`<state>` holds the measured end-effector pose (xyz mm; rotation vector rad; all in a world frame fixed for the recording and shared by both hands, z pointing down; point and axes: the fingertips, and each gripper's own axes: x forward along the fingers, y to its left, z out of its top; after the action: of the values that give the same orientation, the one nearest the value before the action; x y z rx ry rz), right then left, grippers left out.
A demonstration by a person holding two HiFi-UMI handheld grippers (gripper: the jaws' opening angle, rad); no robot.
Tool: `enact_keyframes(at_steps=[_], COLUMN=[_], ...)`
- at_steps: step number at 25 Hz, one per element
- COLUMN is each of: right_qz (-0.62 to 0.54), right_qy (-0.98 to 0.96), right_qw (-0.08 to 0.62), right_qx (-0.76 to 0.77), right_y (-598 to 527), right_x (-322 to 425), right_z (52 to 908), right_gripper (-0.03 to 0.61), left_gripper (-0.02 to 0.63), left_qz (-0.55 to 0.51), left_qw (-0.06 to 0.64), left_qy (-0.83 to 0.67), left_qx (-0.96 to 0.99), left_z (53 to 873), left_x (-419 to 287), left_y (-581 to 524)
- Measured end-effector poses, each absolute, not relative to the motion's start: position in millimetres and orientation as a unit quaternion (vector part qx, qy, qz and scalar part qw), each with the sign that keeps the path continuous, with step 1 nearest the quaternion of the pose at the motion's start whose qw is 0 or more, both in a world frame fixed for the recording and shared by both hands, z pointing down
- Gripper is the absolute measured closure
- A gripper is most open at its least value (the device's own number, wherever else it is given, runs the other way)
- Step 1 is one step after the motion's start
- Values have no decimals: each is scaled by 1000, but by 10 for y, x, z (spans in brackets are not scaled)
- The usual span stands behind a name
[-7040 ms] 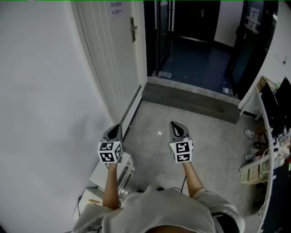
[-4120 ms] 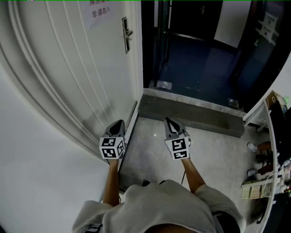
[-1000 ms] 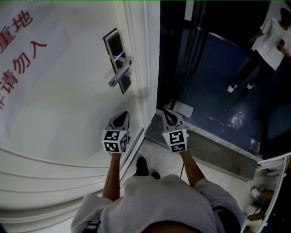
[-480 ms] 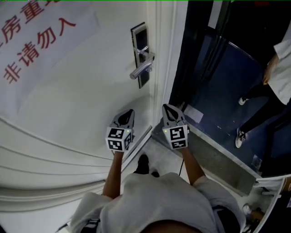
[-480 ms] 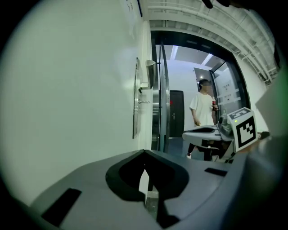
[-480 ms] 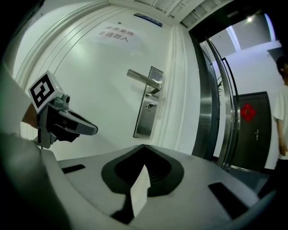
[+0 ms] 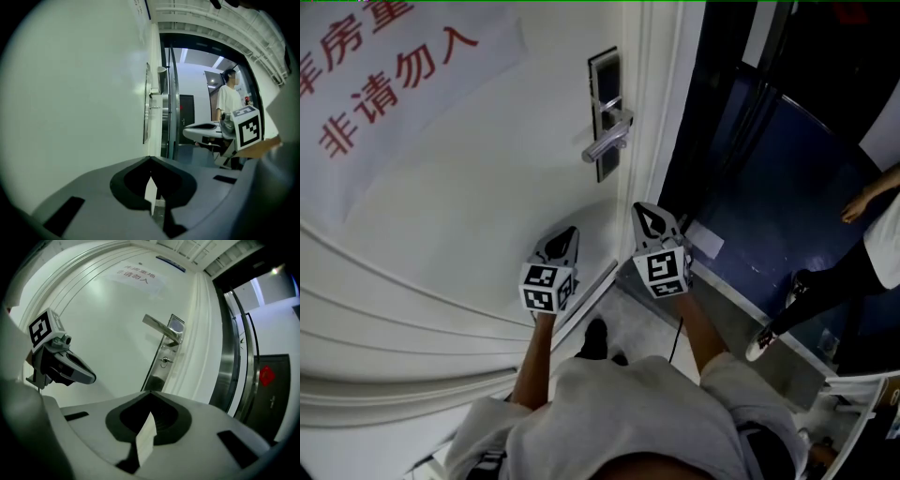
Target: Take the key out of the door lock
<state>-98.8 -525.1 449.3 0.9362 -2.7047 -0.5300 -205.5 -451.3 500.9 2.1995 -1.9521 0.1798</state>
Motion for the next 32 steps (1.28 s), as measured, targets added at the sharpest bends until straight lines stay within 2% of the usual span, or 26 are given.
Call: enact_keyframes(at_steps=[15,22,24,25,26,27,32], right_qz=[-552,-617,-617,-615,-613,-614,-620], right_qy=[-744,-691,-692,-695,-696,-695,-686], right_qw=[261,281,285,289,292,294,299], right_qx=[270,252,242,237,234,233,236], right_y=[-5536,-5573,-5585,-5595,-5609,-5627,-5701], right_x=[-1187,-1248,-1262,-1273,-1285,-1295,-1341], right_z=[4137,4171,4195,4213,4229,4239,4247], right_gripper=[555,554,528,457,355,311,301], left_gripper=[595,595,595,595,595,595,595], left_qz=[63,63,61,61,62,62,59], left_qw=[95,101,102,103,105,106,109], left_qy=[-647,-647,-648,-648,-648,-647,-644], left_qx=[754,753,753,752,752,752,755], left_z=[4994,5030,5043,5052,5062,5070,5075], left_x=[-2035,-2063,-2073,-2076,-2076,-2076,-2073], left_y=[-4581,-4551,-4541,-4538,-4536,-4535,-4544])
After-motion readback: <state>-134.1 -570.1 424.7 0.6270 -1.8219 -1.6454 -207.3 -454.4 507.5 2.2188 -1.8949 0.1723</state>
